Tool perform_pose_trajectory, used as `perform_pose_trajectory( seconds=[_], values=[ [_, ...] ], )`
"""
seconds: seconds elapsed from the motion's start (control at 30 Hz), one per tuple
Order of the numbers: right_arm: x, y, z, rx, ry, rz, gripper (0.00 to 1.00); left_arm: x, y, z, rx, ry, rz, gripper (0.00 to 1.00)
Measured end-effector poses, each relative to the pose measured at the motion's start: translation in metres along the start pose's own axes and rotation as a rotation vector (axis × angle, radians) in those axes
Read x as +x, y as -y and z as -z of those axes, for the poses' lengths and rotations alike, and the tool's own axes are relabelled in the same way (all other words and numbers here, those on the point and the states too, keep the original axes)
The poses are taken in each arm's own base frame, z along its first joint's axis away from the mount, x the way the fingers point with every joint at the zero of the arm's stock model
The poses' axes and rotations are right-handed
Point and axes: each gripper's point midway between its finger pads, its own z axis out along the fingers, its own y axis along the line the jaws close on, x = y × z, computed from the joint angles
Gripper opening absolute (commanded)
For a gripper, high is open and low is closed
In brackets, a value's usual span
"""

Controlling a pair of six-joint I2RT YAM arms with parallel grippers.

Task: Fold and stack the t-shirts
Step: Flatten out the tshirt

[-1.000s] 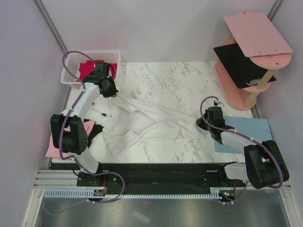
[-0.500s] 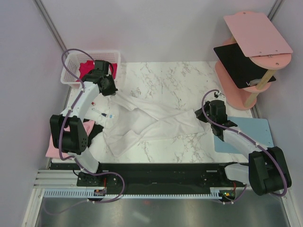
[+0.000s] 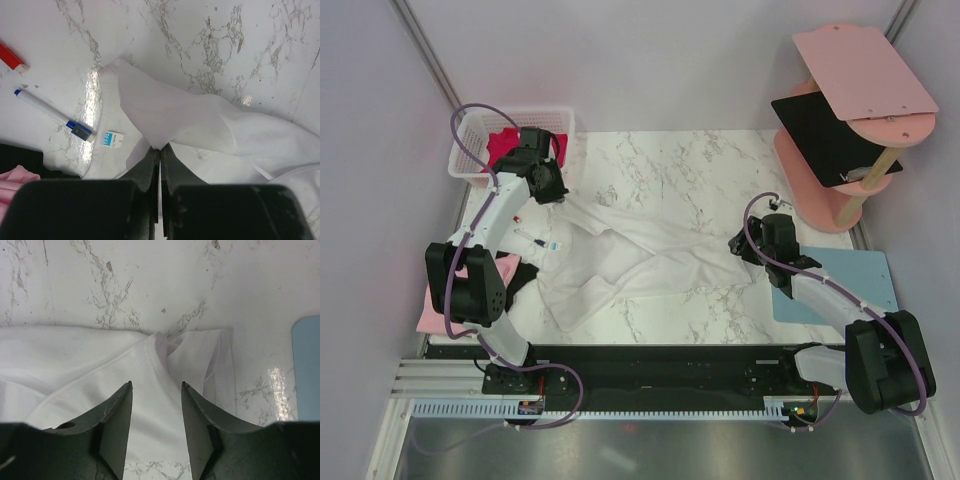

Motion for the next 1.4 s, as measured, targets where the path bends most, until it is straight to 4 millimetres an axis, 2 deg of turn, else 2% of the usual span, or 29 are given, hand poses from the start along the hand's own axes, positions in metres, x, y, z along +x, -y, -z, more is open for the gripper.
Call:
perform_pose_trajectory(
  seconds=[0.2, 0.4, 0.47, 0.5, 0.57, 0.63, 0.8, 0.97, 1.07, 1.2, 1.27, 1.33, 1.4],
  values=[
    [-0.001, -0.003, -0.003, -0.016, 0.003, 0.0, 0.5, 0.003, -0.001, 0.001, -0.005, -0.012, -0.001, 0.02],
    [0.015, 0.002, -0.026, -0.012, -0.043, 0.004, 0.48, 0.003, -0.001, 0.0, -0.004, -0.012, -0.001, 0.02],
    [0.022, 0.005, -0.033, -0.006, -0.067, 0.006, 0.39, 0.003, -0.001, 0.0, -0.005, -0.013, -0.001, 0.02],
    [0.027, 0.007, -0.035, -0.006, -0.081, 0.006, 0.22, 0.003, -0.001, 0.0, -0.005, -0.013, -0.002, 0.02],
    [0.031, 0.006, -0.039, -0.015, -0.094, 0.01, 0.07, 0.003, -0.001, 0.0, -0.005, -0.014, -0.002, 0.02],
    [0.03, 0.003, -0.039, -0.031, -0.092, 0.007, 0.05, 0.003, -0.001, 0.0, -0.005, -0.014, -0.003, 0.02],
    [0.008, -0.013, -0.021, -0.083, -0.024, 0.006, 0.09, 0.004, -0.002, -0.001, -0.006, -0.017, -0.004, 0.02],
    [-0.025, -0.033, 0.02, -0.153, 0.084, 0.017, 0.11, 0.006, -0.002, -0.004, -0.009, -0.024, -0.005, 0.02],
    [-0.03, -0.035, 0.04, -0.163, 0.102, 0.031, 0.13, 0.006, -0.002, -0.004, -0.01, -0.028, -0.005, 0.02],
    [-0.012, -0.024, 0.053, -0.129, 0.029, 0.048, 0.16, 0.007, -0.003, -0.004, -0.012, -0.031, -0.005, 0.02],
    [0.003, -0.016, 0.058, -0.107, -0.032, 0.053, 0.29, 0.007, -0.003, -0.004, -0.013, -0.031, -0.005, 0.02],
    [0.019, -0.009, 0.065, -0.086, -0.095, 0.055, 0.37, 0.008, -0.003, -0.005, -0.014, -0.035, -0.005, 0.02],
    [0.031, -0.006, 0.074, -0.086, -0.148, 0.052, 0.48, 0.01, -0.004, -0.007, -0.017, -0.043, -0.005, 0.02]
  ],
)
